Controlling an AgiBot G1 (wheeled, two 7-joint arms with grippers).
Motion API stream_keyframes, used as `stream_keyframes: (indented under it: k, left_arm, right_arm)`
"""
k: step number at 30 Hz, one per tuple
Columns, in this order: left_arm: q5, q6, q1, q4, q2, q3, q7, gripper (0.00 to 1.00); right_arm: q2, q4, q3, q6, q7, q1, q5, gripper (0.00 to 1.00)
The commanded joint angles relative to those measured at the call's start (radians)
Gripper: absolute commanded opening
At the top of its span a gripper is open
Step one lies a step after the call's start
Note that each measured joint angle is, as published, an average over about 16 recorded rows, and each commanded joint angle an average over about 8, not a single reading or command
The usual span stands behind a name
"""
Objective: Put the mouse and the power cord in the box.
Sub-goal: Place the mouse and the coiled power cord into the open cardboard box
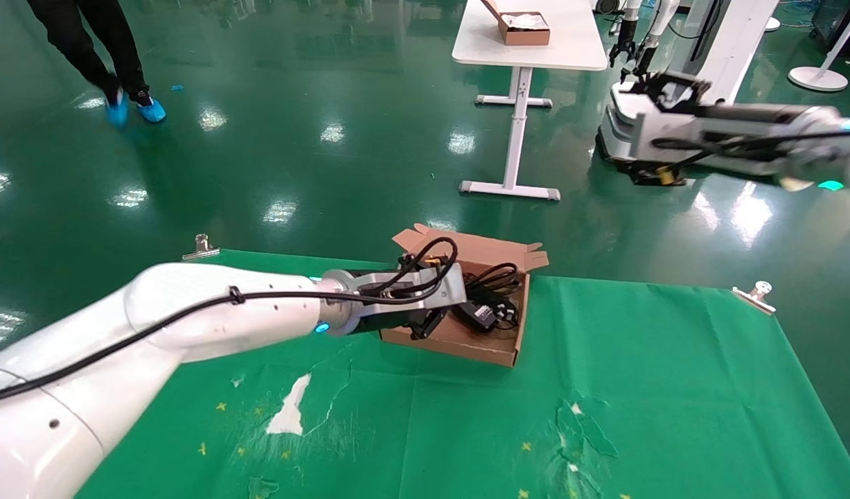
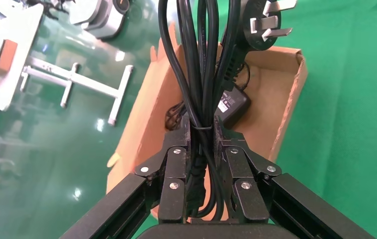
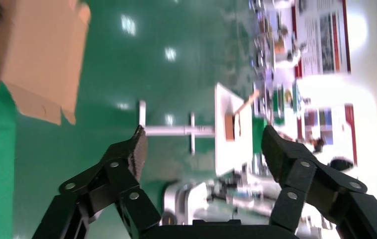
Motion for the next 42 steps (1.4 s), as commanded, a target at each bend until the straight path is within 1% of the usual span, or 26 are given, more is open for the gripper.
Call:
stream_keyframes:
  k: [1, 4, 7, 8, 12, 15, 16, 28, 32, 36, 42]
  left_arm:
    - [-0.005, -0.02, 0.009, -0.025, -0.001, 0.038, -0.048, 0.0]
    - [-0.012, -0.062, 0.009, -0.052, 0.0, 0.086, -0.106, 0.0]
    - [-0.021, -0.098, 0.007, -0.078, 0.001, 0.133, -0.159, 0.0]
    - [-0.024, -0.108, 0.006, -0.085, 0.001, 0.146, -0.173, 0.04]
    - [-0.035, -0.14, 0.004, -0.115, 0.002, 0.192, -0.217, 0.53]
    - [-0.041, -0.156, 0.004, -0.129, 0.002, 0.212, -0.229, 0.91]
    - [-0.042, -0.159, 0.004, -0.132, 0.002, 0.215, -0.231, 0.99]
    - [-0.04, -0.15, 0.003, -0.122, 0.001, 0.201, -0.224, 1.0]
    - [-0.051, -0.129, 0.013, -0.131, -0.013, 0.18, -0.225, 1.0]
    - [-0.085, -0.079, 0.042, -0.164, -0.051, 0.131, -0.232, 1.0]
    - [-0.155, 0.023, 0.1, -0.229, -0.128, 0.032, -0.246, 1.0]
  right_arm:
    - [0.029, 0.001, -0.006, -0.073, -0.007, 0.034, -0.007, 1.0]
    - [0.056, -0.016, -0.026, -0.141, 0.01, 0.076, -0.034, 1.0]
    - [0.068, -0.036, -0.046, -0.16, 0.031, 0.109, -0.064, 1.0]
    - [0.069, -0.041, -0.052, -0.161, 0.037, 0.116, -0.072, 1.0]
    - [0.073, -0.054, -0.066, -0.174, 0.053, 0.139, -0.093, 1.0]
    - [0.075, -0.058, -0.07, -0.183, 0.056, 0.147, -0.098, 1.0]
    - [0.076, -0.059, -0.07, -0.185, 0.056, 0.149, -0.099, 1.0]
    - [0.071, -0.057, -0.068, -0.172, 0.056, 0.141, -0.097, 1.0]
    - [0.075, -0.043, -0.062, -0.175, 0.068, 0.129, -0.089, 1.0]
    - [0.092, 0.01, -0.041, -0.193, 0.12, 0.086, -0.062, 1.0]
    - [0.13, 0.133, 0.008, -0.235, 0.238, -0.012, 0.0, 1.0]
